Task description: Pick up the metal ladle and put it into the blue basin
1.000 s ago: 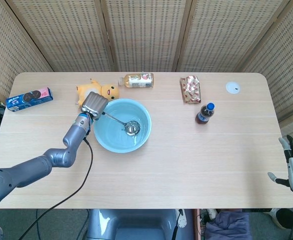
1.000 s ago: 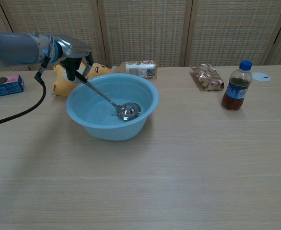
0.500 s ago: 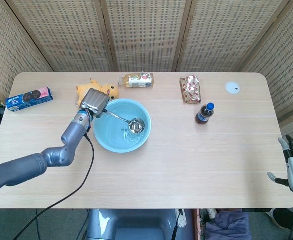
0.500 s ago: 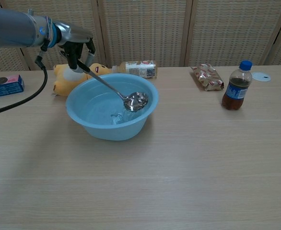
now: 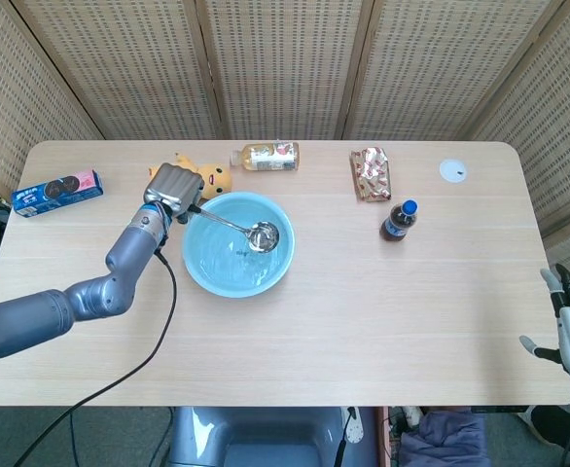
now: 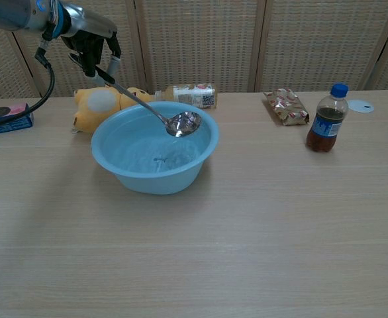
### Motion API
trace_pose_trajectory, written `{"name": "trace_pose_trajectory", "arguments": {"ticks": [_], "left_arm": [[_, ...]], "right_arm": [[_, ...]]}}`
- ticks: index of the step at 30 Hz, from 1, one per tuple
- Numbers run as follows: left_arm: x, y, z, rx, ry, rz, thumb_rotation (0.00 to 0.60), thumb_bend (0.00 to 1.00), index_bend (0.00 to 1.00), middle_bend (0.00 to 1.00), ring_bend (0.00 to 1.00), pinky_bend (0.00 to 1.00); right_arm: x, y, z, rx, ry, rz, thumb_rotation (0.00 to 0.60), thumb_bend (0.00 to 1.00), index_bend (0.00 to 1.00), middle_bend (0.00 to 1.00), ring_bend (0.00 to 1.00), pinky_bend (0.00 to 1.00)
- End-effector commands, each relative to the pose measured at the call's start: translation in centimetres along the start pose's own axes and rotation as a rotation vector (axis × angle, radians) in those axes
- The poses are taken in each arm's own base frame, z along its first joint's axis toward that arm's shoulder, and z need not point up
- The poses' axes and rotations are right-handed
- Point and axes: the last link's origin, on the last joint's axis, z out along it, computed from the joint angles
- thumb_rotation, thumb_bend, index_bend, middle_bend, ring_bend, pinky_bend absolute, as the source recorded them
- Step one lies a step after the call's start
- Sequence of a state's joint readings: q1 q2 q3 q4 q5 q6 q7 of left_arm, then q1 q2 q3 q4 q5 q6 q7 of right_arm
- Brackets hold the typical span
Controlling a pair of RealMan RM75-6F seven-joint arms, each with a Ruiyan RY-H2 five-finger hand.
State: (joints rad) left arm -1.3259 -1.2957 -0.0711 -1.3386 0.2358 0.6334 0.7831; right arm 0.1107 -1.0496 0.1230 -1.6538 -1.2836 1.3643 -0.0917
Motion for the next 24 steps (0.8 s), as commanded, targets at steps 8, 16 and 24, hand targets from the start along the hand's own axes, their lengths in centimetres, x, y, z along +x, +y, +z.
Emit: {"name": "trace_pose_trajectory", "arguments": {"ticks": [8,16,24], "left_arm": [[2.8,-0.4,-1.5,0.035,-0.078,-0.015,0.600,0.83,0.88,1.00,1.00,1.00],[4.2,-0.8,-2.5,0.047,-0.097,-0.042,0.600,0.83,0.88,1.00,1.00,1.00],[4.6,-1.0,-3.3,0.062,-0.106,-0.027,0.600,0.84,0.88,1.00,1.00,1.00]], "right_arm": [[-0.1,0.0,0.1,-0.005,-0.003,-0.004,0.600,0.00,0.00,0.00,0.00,0.00],[-0.1,-0.1,0.1,-0.003,-0.002,-0.007,0.600,0.00,0.00,0.00,0.00,0.00],[-0.1,-0.1,-0.1,-0.001,0.002,-0.007,0.600,0.00,0.00,0.00,0.00,0.00]]}}
